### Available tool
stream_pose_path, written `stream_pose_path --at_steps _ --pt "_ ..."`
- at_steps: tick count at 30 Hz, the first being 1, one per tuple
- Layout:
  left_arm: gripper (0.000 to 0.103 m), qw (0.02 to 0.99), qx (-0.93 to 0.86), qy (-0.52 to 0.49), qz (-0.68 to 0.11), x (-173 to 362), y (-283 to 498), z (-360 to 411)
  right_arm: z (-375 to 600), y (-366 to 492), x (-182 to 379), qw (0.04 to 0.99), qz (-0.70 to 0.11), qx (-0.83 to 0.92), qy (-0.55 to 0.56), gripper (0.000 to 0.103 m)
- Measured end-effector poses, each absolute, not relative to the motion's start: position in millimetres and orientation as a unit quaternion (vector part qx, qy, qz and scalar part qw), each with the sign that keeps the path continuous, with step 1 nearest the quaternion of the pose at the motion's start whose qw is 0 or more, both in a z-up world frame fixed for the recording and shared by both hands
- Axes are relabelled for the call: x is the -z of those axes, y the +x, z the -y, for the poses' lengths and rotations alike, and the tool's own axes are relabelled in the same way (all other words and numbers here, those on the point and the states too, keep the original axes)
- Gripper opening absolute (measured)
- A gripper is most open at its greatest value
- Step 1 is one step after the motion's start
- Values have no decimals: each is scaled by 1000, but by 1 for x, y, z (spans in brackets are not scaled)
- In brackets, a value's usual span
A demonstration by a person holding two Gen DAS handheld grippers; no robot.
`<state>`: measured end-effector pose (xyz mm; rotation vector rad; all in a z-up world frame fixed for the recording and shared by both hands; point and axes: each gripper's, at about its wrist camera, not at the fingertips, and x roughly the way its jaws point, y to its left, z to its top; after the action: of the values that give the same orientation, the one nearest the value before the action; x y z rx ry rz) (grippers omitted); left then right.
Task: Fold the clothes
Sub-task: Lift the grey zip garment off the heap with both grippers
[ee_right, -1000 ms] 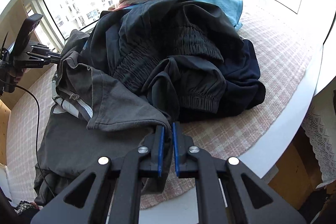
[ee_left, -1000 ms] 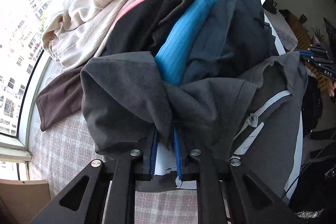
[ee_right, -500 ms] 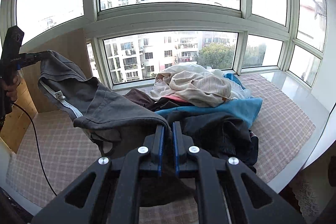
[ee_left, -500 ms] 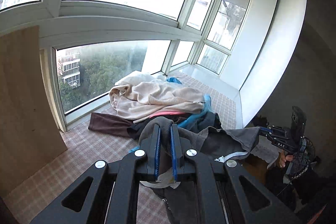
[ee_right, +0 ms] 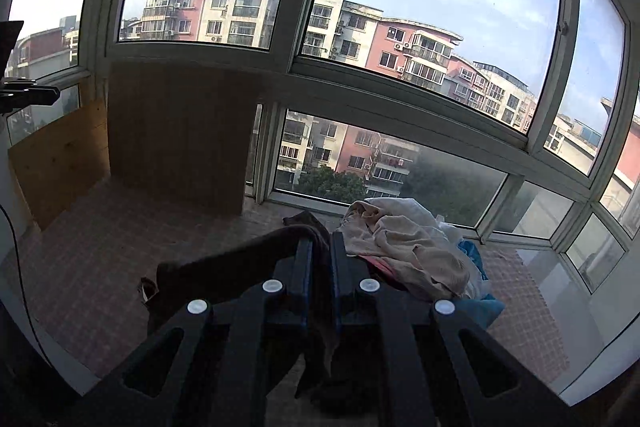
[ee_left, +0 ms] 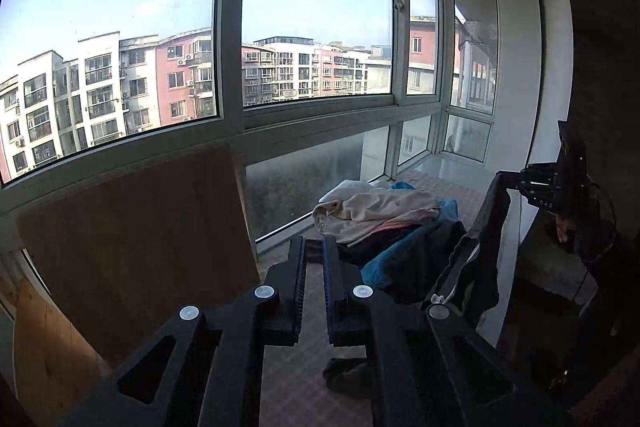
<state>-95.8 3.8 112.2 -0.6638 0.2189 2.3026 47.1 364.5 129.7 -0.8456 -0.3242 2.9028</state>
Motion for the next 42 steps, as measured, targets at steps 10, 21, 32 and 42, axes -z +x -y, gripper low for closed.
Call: stream_pose_path --at_steps 10,21,32,42 --pt "23 453 -748 -438 -207 110 -119 -151 -516 89 39 187 -30 -874 -447 8" --pt "42 521 -615 -480 -346 189 -149 -242 -546 158 111 222 -119 -840 -480 8" --pt "7 540 -598 -499 -319 201 -144 -232 -541 131 83 200 -94 -857 -466 8" --pt "6 422 -808 -334 -238 -14 -161 -111 -474 78 -107 119 -1 -947 -297 8"
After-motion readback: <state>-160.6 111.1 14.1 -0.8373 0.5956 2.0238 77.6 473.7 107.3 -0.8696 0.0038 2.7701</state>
